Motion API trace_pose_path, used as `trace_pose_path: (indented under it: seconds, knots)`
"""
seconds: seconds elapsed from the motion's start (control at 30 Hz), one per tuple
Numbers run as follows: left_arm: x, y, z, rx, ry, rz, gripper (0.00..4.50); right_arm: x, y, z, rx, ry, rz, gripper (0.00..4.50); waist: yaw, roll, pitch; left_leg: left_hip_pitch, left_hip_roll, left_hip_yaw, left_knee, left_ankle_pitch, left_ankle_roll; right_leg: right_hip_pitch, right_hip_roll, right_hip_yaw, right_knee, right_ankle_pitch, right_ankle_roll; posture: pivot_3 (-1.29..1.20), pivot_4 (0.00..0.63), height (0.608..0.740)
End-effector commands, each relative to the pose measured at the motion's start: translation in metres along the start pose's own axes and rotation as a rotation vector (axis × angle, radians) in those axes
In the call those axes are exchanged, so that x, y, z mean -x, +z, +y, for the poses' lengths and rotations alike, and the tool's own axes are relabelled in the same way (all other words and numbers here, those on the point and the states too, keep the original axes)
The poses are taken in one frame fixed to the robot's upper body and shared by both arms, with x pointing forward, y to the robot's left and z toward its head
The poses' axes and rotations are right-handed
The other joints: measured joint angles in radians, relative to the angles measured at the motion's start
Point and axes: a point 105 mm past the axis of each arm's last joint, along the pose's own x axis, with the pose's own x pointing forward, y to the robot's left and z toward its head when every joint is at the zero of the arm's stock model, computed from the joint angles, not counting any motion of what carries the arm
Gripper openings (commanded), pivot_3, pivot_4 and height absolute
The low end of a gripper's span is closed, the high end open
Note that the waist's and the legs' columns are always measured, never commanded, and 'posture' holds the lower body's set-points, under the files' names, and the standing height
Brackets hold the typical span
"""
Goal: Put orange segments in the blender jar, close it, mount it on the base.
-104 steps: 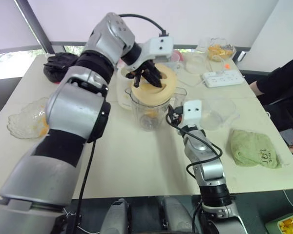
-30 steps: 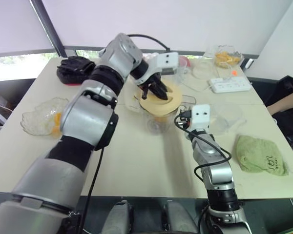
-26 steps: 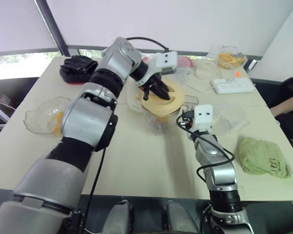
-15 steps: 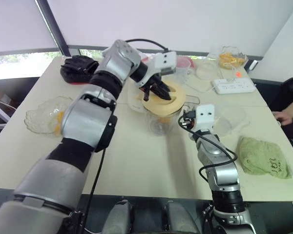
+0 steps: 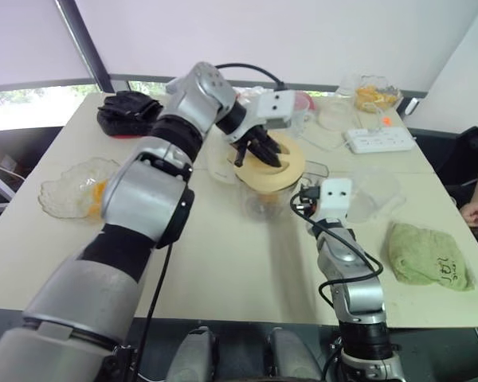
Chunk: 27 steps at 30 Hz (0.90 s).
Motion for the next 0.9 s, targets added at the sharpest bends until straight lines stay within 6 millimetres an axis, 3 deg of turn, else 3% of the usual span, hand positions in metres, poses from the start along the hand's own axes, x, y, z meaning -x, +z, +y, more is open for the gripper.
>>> trace_pose_path:
  seconds: [0.03,0.63,0.9]
  knots:
    - [-0.006,-0.031,0.000,0.012,0.045,0.134,0.28,0.010,0.007,0.004,-0.002,0.022,-0.036,0.88,0.001,0.000,0.000,0.000,0.000,0.000,0.000,0.000,0.000,0.000,0.000,0.000,0.000,0.000,0.000,0.00,0.150,0.740]
    - [0.013,-0.013,0.008,-0.105,0.078,0.082,0.28,0.004,0.010,0.011,-0.114,0.104,-0.009,0.88,-0.007,-0.001,0.000,-0.001,0.000,-0.001,-0.009,0.000,-0.001,-0.001,0.000,0.000,-0.008,0.000,0.000,0.00,0.150,0.740]
    - [0.019,-0.020,0.000,-0.123,0.018,0.099,0.28,0.002,0.011,0.007,-0.104,0.113,-0.005,0.88,-0.020,-0.001,0.001,-0.001,0.000,-0.001,-0.013,0.001,-0.001,-0.001,-0.001,0.000,-0.012,0.000,0.000,0.00,0.150,0.740]
